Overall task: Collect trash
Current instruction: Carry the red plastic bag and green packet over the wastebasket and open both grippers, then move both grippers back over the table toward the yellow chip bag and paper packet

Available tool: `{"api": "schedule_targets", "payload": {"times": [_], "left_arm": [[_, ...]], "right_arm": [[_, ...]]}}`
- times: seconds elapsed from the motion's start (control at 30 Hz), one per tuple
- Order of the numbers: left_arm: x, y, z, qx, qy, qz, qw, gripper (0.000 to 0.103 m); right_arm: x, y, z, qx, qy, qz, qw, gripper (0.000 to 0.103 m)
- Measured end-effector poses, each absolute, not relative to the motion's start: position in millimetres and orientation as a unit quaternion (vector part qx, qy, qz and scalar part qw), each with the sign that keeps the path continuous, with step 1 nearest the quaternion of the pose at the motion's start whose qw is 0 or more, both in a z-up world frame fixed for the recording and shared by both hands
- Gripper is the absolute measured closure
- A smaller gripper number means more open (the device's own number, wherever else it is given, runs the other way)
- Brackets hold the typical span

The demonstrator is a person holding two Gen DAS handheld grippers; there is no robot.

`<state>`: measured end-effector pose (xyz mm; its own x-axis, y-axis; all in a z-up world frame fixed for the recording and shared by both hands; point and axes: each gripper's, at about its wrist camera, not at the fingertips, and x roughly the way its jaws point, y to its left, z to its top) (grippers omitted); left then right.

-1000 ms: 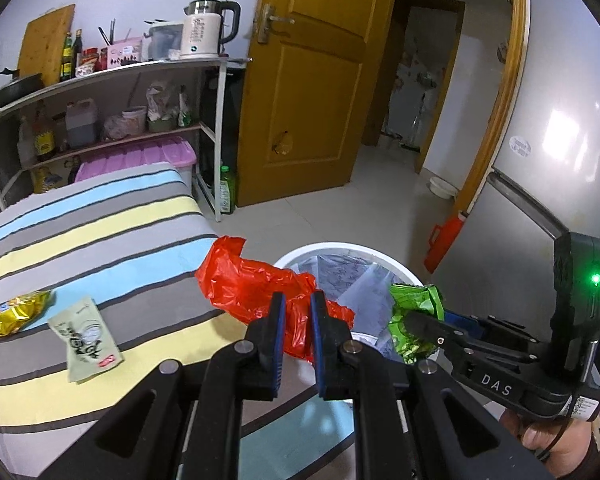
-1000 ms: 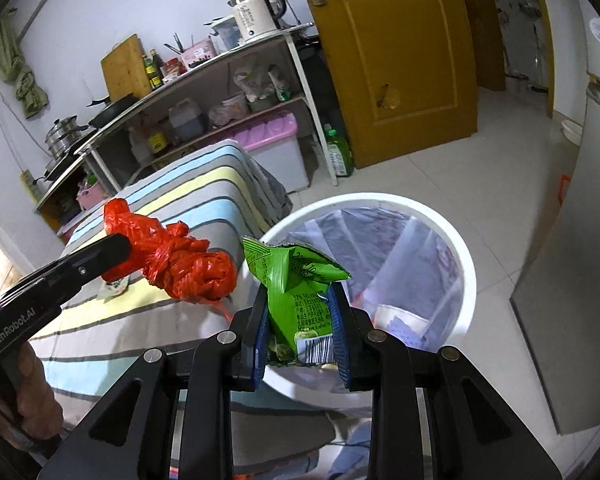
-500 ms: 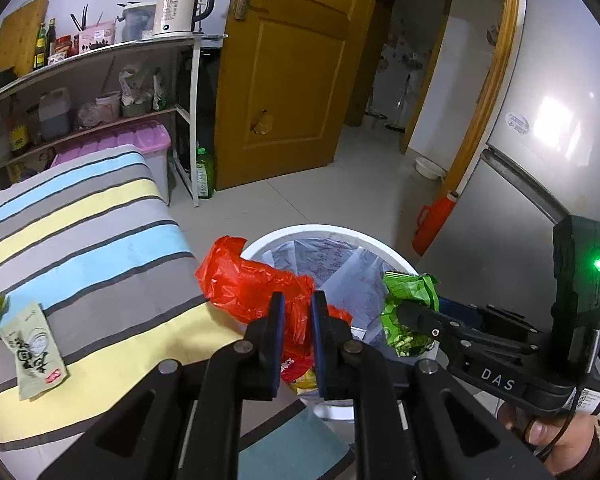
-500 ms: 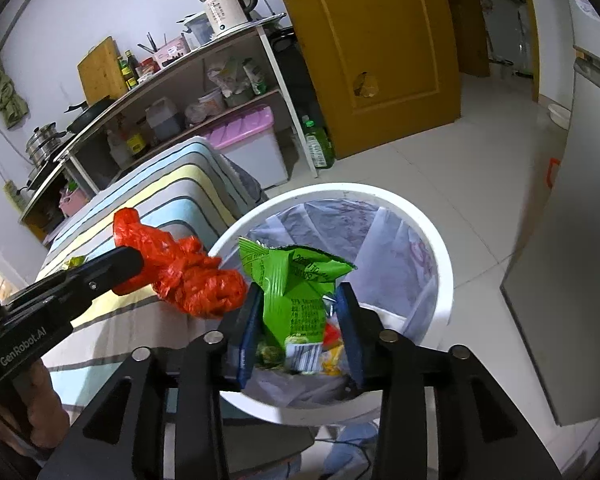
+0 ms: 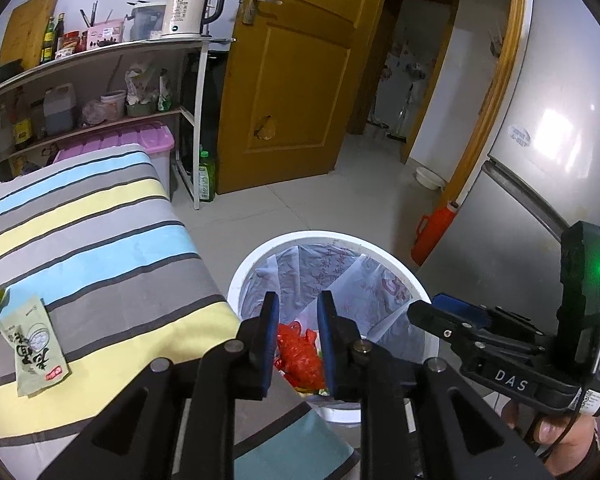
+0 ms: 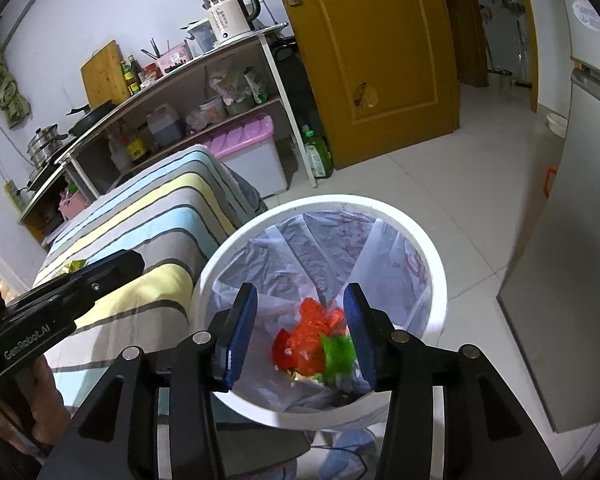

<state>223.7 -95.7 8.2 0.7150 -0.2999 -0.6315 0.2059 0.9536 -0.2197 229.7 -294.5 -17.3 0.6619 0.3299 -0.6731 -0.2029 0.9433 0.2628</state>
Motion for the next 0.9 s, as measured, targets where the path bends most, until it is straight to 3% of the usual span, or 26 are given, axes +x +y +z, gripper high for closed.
{"api": "schedule_targets", "payload": {"times": [0.9], "left_arm": [[131.2, -5.6, 36.4, -0.097, 0.293, -0.044, 0.950, 0.080]], "right_arm": [[155.1, -208.1, 35.4, 0.014, 0.320, 0.238, 0.917, 0.056]]}}
